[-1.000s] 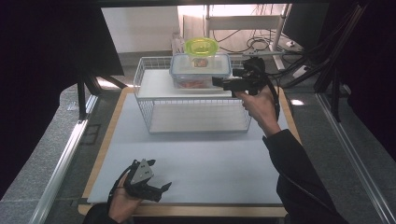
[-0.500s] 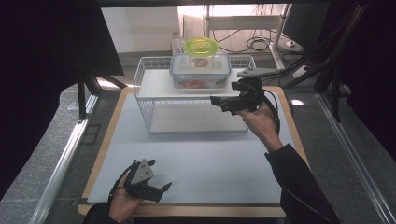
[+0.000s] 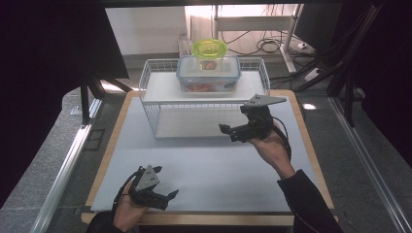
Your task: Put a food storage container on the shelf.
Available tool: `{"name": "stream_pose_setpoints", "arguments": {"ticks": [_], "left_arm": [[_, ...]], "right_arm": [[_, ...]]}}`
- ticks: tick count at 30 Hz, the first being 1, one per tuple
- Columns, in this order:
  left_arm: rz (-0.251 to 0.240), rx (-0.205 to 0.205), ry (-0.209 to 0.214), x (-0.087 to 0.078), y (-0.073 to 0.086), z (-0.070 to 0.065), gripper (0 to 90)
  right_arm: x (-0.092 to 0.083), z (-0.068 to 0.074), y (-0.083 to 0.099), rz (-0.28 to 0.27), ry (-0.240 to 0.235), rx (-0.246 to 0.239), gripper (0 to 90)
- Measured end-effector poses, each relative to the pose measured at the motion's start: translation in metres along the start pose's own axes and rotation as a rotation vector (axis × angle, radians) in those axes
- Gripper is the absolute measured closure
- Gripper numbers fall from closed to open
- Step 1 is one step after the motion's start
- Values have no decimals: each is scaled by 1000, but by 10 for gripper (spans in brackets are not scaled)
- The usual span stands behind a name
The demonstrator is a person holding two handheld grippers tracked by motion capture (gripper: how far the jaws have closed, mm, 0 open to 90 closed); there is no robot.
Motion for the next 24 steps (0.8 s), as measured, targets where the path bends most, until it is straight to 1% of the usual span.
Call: {"name": "stream_pose_setpoints", "arguments": {"ticks": [2,5,10,14,17,19,20,24], "left_arm": [[-6,-6,7,0,-1,0,35],[-7,-6,4,-1,-1,0,34],[-8,-6,6,-1,-1,0,33],[-9,-6,6,0,-1,-1,33],[-9,1,4,0,-1,0,33],[-9,2,2,-1,-1,0,33],[-10,3,1,-1,-1,0,33],[-13,5,1,-1,-1,-1,32]], "right_arm": [[-2,2,7,6,8,-5,0],[-4,3,17,10,11,-7,0],[-8,6,34,13,18,1,0],[-11,8,48,30,33,-19,0],[-13,10,58,39,42,-29,0],[-15,10,65,37,49,-24,0],[-16,10,68,35,51,-14,0],[-19,11,81,39,61,-11,0]]}}
Point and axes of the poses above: each handheld gripper's, and its own axes: x roughly forward along the jaws, y roughly out of its underside, z roughly to its left, the point moved 10 cm from there along x, roughly forward along the jaws, and after that the axes turned 6 degrees about -x, right-handed, at the moved point
